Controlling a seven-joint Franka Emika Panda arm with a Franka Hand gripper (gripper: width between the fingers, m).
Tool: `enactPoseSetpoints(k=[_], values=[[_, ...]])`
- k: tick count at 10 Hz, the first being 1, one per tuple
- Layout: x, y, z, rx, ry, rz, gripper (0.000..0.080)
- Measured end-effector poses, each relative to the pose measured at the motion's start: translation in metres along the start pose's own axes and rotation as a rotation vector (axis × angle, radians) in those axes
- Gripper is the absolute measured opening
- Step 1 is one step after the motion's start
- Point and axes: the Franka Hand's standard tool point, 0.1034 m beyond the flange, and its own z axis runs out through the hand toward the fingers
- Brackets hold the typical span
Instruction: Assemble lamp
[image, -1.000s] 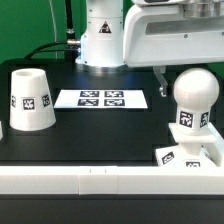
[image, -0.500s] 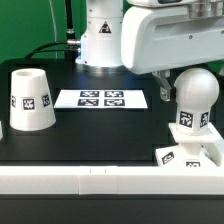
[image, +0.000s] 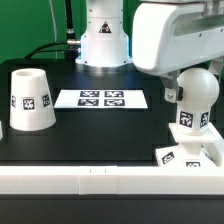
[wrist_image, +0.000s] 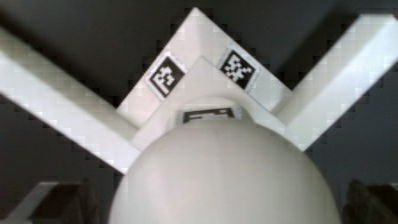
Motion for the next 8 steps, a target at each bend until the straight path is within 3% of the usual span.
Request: enactPoseSetpoints(k=[8], values=[[0.002, 0.0013, 0.0053, -0.033, -0.065, -0.655, 0.0699]])
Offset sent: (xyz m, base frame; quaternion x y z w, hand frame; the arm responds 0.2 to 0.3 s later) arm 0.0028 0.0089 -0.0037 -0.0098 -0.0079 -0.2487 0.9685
